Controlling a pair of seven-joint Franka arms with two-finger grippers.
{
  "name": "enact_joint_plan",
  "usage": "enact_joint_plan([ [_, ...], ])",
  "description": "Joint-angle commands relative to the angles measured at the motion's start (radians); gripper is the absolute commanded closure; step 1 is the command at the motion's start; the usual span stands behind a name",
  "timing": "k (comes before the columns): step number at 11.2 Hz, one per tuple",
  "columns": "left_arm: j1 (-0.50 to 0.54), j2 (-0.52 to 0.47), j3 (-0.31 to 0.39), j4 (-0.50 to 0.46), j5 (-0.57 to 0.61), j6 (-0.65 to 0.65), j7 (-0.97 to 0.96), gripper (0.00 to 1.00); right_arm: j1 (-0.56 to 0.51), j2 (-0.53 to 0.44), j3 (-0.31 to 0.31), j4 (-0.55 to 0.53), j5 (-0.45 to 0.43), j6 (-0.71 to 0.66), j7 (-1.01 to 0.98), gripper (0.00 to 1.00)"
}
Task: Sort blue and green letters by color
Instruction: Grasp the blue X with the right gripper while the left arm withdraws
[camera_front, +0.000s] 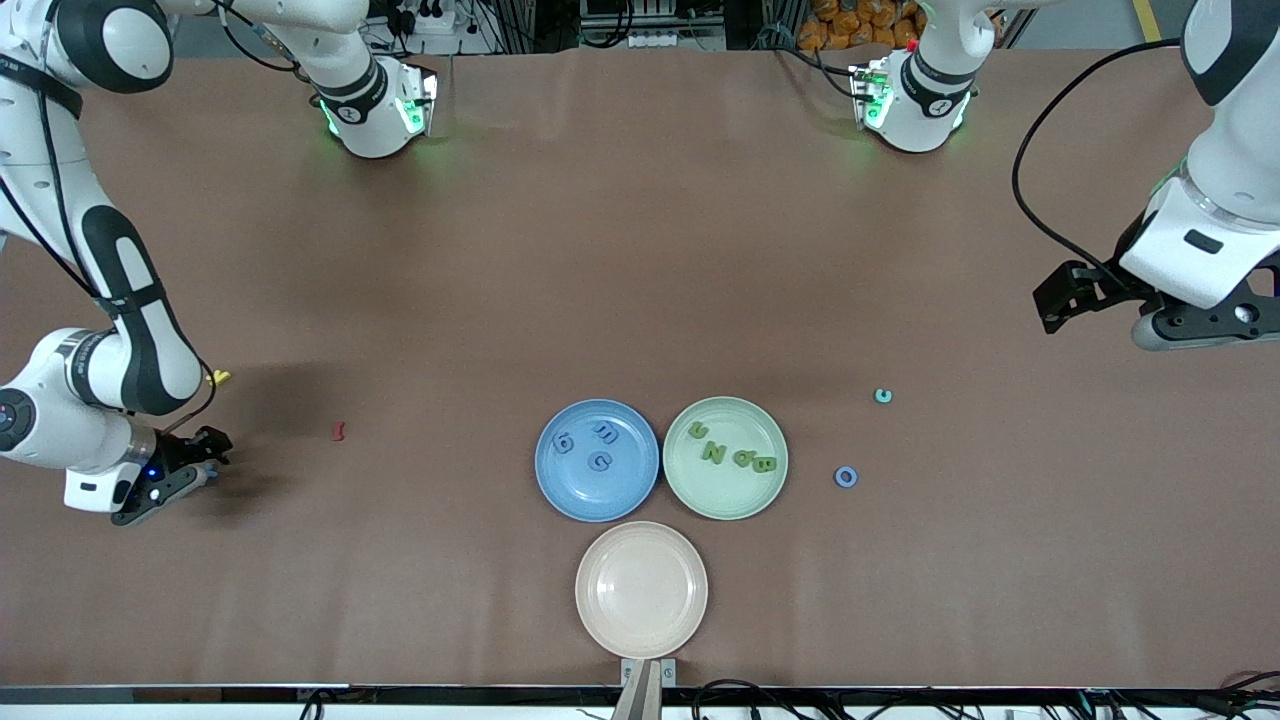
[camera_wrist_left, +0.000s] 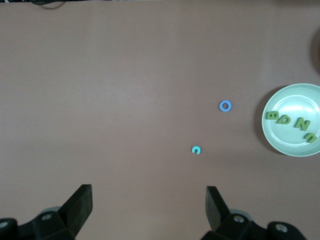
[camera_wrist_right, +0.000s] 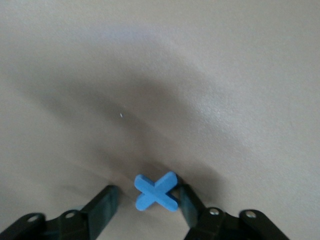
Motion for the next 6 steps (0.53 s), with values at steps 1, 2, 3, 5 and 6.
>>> enact_joint_plan([
  [1,0.009,-0.043,0.003,-0.031,-0.03,-0.019,-0.015,0.0,-0.027,-0.003,0.015,-0.042,0.003,0.007,-0.025,1.0],
  [2,0.018,-0.043,0.003,-0.031,-0.03,-0.019,-0.016,0.0,-0.024,-0.005,0.015,-0.036,0.003,0.007,-0.025,1.0],
  [3,0.026,-0.043,0.003,-0.031,-0.031,-0.019,-0.016,0.0,-0.021,-0.009,0.024,-0.033,0.004,0.007,-0.022,1.0],
  [5,0.026,-0.043,0.003,-0.028,-0.043,-0.018,-0.019,0.0,-0.019,-0.013,0.058,-0.016,0.004,0.005,-0.01,1.0],
  [6,0.025,-0.04,0.003,-0.026,-0.057,-0.018,-0.022,0.0,-0.019,-0.016,0.073,-0.011,0.004,0.004,-0.008,1.0],
])
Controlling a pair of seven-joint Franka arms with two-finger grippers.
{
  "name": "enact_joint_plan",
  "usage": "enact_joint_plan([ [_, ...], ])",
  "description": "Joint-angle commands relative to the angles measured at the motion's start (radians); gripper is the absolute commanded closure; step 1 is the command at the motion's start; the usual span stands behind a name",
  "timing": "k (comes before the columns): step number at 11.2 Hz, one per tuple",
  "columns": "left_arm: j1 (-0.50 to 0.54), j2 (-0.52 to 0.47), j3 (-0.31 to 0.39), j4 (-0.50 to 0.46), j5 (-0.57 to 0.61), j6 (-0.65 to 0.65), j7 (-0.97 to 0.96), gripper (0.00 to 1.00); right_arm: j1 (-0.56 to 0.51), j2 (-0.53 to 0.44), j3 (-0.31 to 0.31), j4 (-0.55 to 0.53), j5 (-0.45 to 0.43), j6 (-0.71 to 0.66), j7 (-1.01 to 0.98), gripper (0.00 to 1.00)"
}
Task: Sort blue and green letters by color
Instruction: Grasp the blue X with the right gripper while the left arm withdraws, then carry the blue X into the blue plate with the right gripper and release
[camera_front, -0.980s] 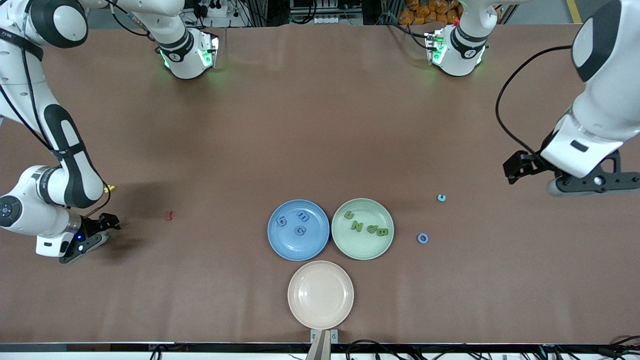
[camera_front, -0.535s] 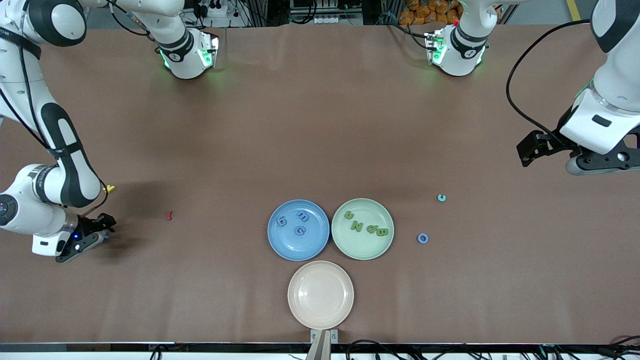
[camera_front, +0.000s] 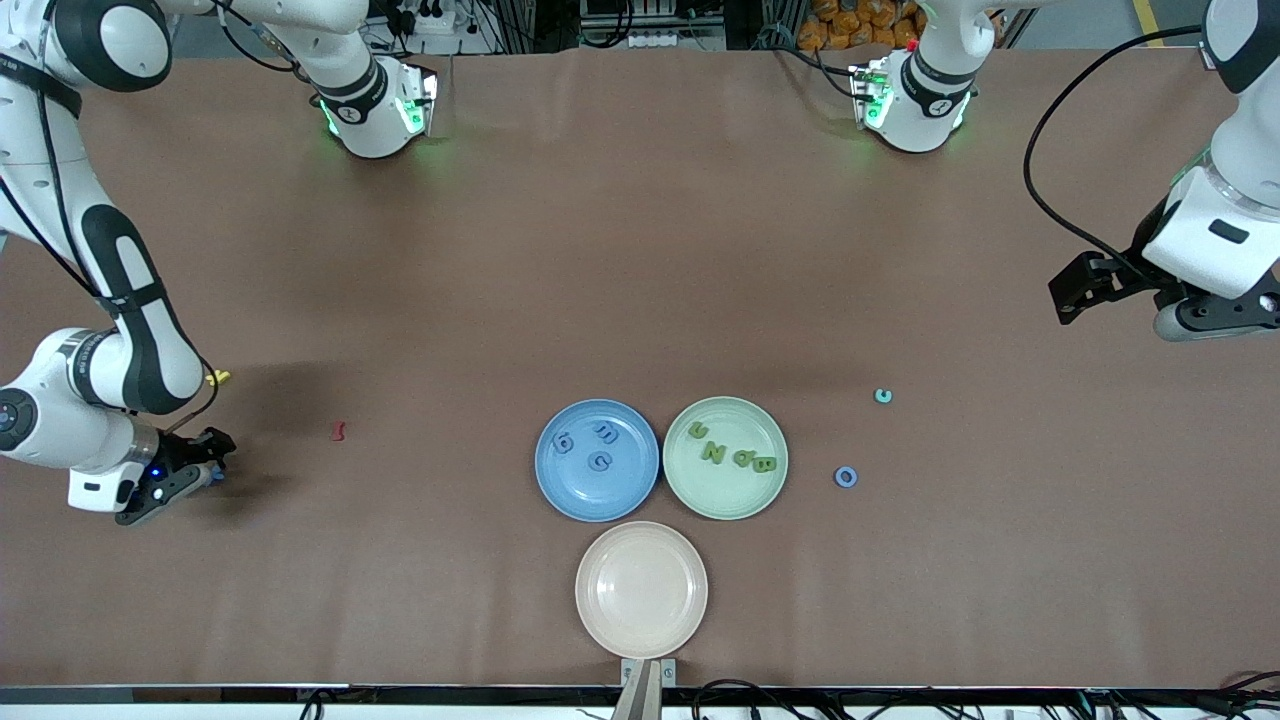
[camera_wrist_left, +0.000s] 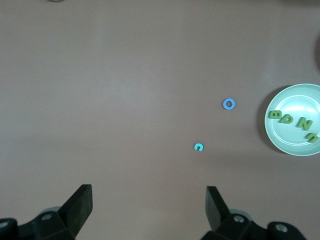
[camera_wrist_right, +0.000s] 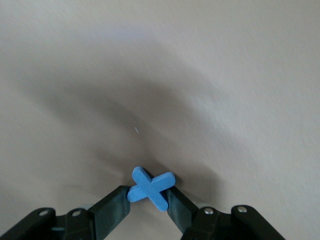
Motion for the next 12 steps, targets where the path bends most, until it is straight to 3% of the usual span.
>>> enact_joint_plan([
  [1,0.004,-0.021,-0.001,-0.019,-0.048,-0.002,-0.021,0.0,-0.011,-0.019,0.057,0.0,0.005,0.002,0.011,1.0],
  [4,0.004,-0.021,-0.001,-0.02,-0.047,-0.001,-0.021,0.0,-0.002,-0.016,0.134,0.022,0.006,-0.03,0.093,1.0],
  [7,0.006,-0.02,-0.001,-0.02,-0.047,-0.001,-0.02,0.0,0.131,-0.012,0.172,0.022,0.02,-0.031,0.403,1.0],
  [10,0.02,-0.02,0.001,-0.02,-0.047,-0.001,-0.009,0.0,0.345,-0.007,0.177,0.057,0.197,-0.023,0.754,1.0],
  [12,0.023,-0.02,0.001,-0.023,-0.047,-0.001,-0.008,0.0,0.464,-0.007,0.177,0.071,0.245,-0.017,0.987,1.0],
])
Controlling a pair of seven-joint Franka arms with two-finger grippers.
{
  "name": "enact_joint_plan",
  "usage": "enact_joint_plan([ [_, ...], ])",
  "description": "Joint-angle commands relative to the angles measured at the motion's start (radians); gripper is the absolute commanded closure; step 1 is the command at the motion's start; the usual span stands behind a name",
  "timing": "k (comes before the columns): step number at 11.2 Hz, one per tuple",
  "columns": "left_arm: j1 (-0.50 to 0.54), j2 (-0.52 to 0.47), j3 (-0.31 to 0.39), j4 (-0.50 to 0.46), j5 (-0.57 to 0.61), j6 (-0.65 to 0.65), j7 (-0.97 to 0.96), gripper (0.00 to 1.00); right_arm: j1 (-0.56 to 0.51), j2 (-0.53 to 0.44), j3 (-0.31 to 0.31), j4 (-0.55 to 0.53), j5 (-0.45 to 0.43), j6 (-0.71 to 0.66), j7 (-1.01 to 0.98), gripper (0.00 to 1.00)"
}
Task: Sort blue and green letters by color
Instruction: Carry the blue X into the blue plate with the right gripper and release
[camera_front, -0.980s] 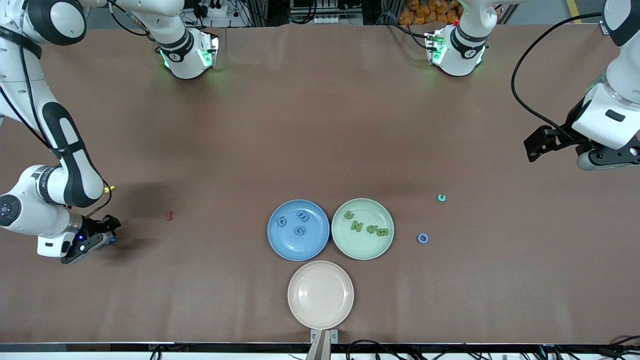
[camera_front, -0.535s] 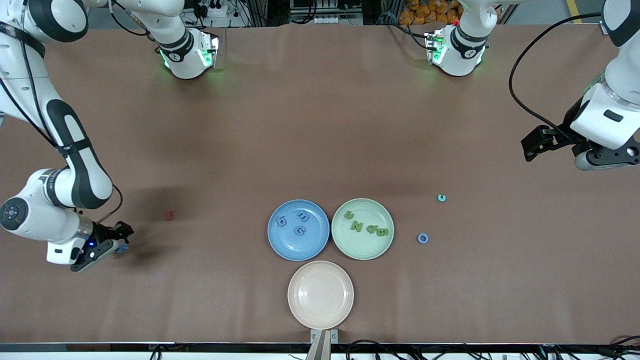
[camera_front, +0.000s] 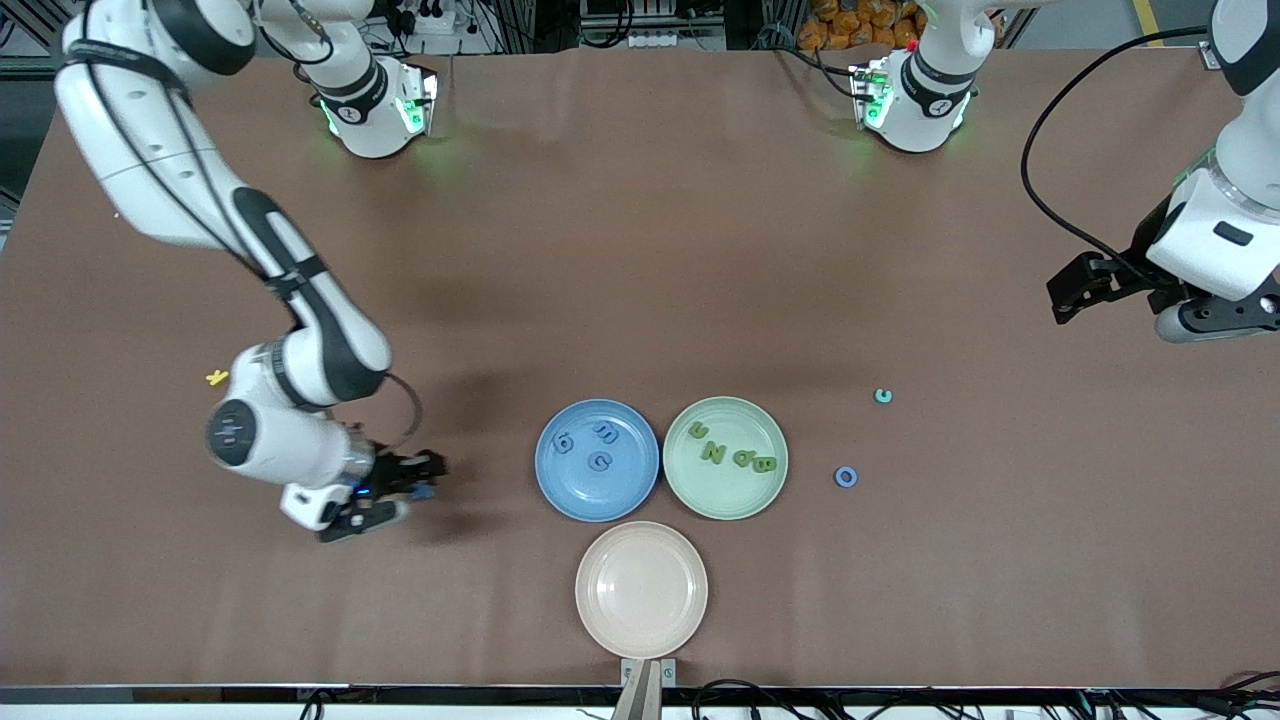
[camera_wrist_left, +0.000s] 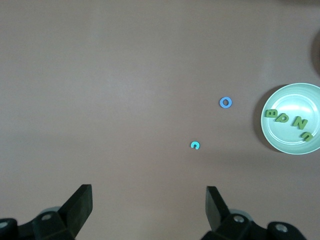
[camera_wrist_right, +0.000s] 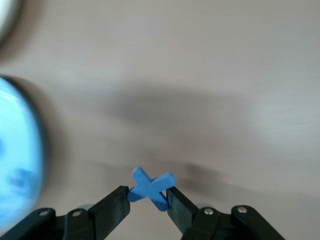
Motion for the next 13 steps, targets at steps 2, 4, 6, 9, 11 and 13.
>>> enact_joint_plan([
  [2,0.018,-0.018,-0.001,-0.018,-0.021,-0.001,-0.007,0.0,0.23,-0.006,-0.009,0.043,0.054,0.045,0.44,1.0],
  [4,0.018,-0.016,-0.001,-0.02,-0.021,-0.001,-0.007,0.0,0.318,0.006,-0.01,0.049,0.054,0.117,0.621,1.0],
  [6,0.02,-0.015,-0.001,-0.02,-0.021,-0.001,-0.006,0.0,0.346,0.015,-0.018,0.047,0.051,0.142,0.688,0.01],
  [9,0.018,-0.012,-0.001,-0.022,-0.021,-0.001,-0.007,0.0,0.327,-0.015,-0.032,0.049,0.042,0.097,0.677,0.0],
  [11,0.018,-0.006,-0.001,-0.02,-0.021,-0.001,-0.007,0.0,0.309,-0.018,-0.085,0.081,-0.033,0.026,0.651,0.0],
  [13,0.018,-0.006,-0.001,-0.018,-0.021,-0.001,-0.007,0.0,0.248,-0.02,-0.088,0.087,-0.154,-0.029,0.533,0.0],
])
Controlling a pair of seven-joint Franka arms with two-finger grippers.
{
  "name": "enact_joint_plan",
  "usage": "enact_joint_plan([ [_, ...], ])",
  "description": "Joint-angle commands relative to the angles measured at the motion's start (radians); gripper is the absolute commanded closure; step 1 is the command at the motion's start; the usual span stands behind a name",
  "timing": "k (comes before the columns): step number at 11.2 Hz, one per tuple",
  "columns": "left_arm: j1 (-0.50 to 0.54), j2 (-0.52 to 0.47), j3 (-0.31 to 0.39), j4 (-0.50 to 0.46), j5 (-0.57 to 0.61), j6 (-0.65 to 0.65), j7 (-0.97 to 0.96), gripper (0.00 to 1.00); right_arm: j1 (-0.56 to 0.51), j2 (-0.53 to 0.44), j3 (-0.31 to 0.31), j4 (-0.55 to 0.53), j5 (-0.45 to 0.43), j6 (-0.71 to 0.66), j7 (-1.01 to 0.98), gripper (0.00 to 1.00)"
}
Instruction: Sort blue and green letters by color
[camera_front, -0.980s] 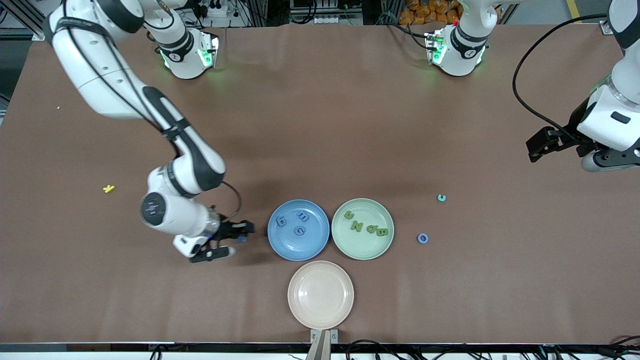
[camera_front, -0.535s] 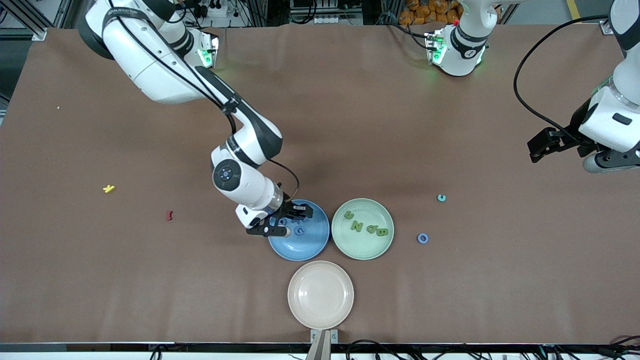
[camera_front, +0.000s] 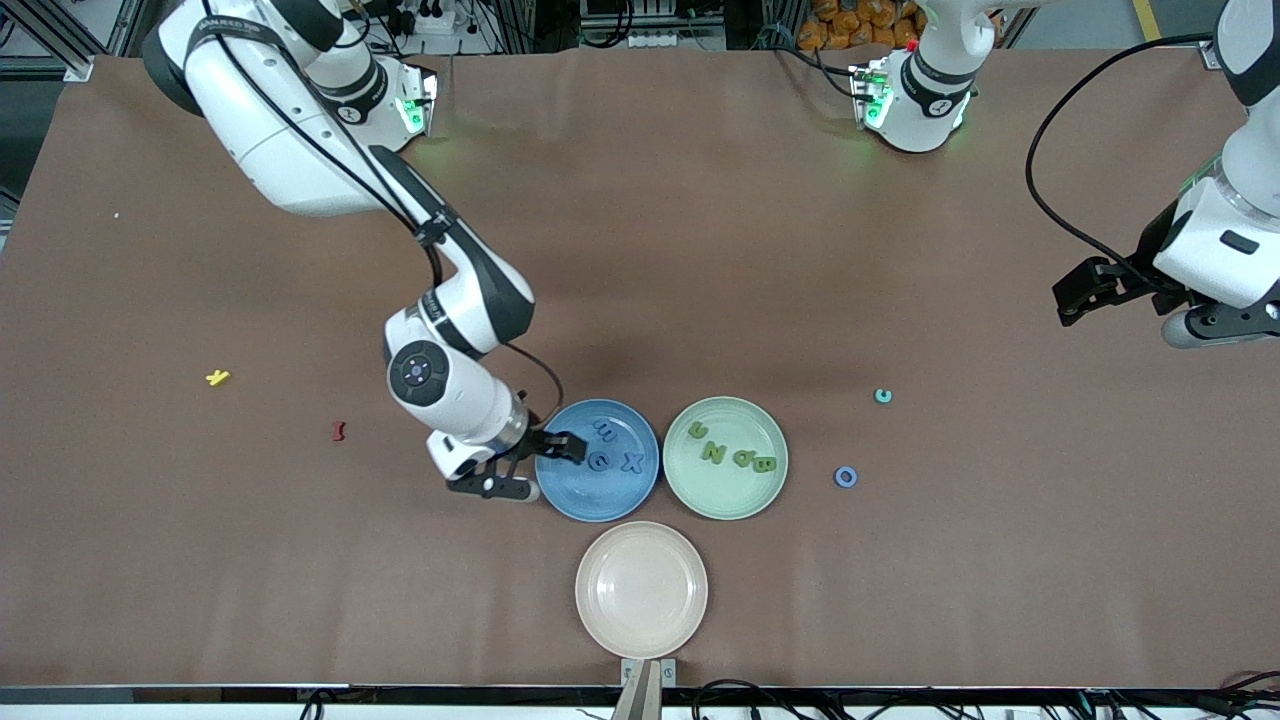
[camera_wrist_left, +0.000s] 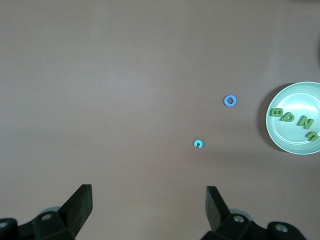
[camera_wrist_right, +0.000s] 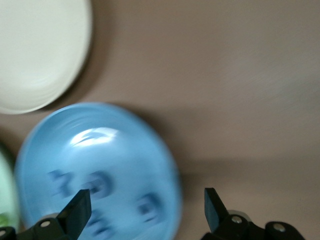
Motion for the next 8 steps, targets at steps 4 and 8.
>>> enact_joint_plan([
  [4,0.006,-0.011,-0.003,-0.005,-0.023,-0.001,-0.006,0.0,-0.105,-0.121,-0.071,-0.07,-0.14,-0.222,-0.225,0.0],
  [8,0.006,-0.01,-0.001,-0.006,-0.021,-0.001,-0.012,0.0,-0.166,-0.325,-0.103,-0.332,-0.137,-0.184,-0.281,0.0],
])
